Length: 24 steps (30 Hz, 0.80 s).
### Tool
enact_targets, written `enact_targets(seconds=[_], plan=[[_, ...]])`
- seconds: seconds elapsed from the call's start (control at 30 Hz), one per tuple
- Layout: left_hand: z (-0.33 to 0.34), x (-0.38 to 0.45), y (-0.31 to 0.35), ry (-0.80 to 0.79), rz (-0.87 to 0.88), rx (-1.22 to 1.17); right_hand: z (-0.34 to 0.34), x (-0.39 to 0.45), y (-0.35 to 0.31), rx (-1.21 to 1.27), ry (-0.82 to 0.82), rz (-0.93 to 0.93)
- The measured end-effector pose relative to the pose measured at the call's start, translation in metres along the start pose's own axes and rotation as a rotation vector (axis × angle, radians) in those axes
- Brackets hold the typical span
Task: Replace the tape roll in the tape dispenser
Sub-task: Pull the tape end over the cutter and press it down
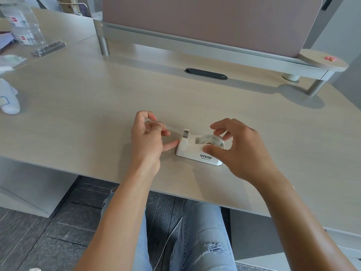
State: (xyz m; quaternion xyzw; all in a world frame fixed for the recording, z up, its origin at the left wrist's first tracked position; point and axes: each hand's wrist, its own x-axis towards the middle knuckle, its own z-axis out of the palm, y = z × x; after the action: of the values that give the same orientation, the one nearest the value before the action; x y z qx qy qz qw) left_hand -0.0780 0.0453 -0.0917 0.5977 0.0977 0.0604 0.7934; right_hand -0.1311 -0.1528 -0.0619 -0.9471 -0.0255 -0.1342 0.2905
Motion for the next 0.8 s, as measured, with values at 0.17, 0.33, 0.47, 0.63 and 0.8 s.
enact_targets(seconds=[0.17,0.33,0.47,0.63,0.8], plan=[[-0.003,0.004,-0.006,0.047,-0.086,-0.041,0.009,0.010,-0.009,0.186,0.095,0.082],[-0.006,0.008,-0.006,0.017,-0.128,0.054,0.026,0.030,-0.022,0.219,0.043,0.143],[-0.012,0.014,-0.006,-0.045,-0.100,0.277,0.028,0.044,-0.023,0.238,-0.080,0.217],[-0.012,0.021,0.000,-0.116,-0.164,0.363,0.031,0.049,-0.019,0.303,-0.155,0.270],[-0.012,0.024,0.004,-0.169,-0.215,0.440,0.032,0.053,-0.017,0.330,-0.183,0.307]])
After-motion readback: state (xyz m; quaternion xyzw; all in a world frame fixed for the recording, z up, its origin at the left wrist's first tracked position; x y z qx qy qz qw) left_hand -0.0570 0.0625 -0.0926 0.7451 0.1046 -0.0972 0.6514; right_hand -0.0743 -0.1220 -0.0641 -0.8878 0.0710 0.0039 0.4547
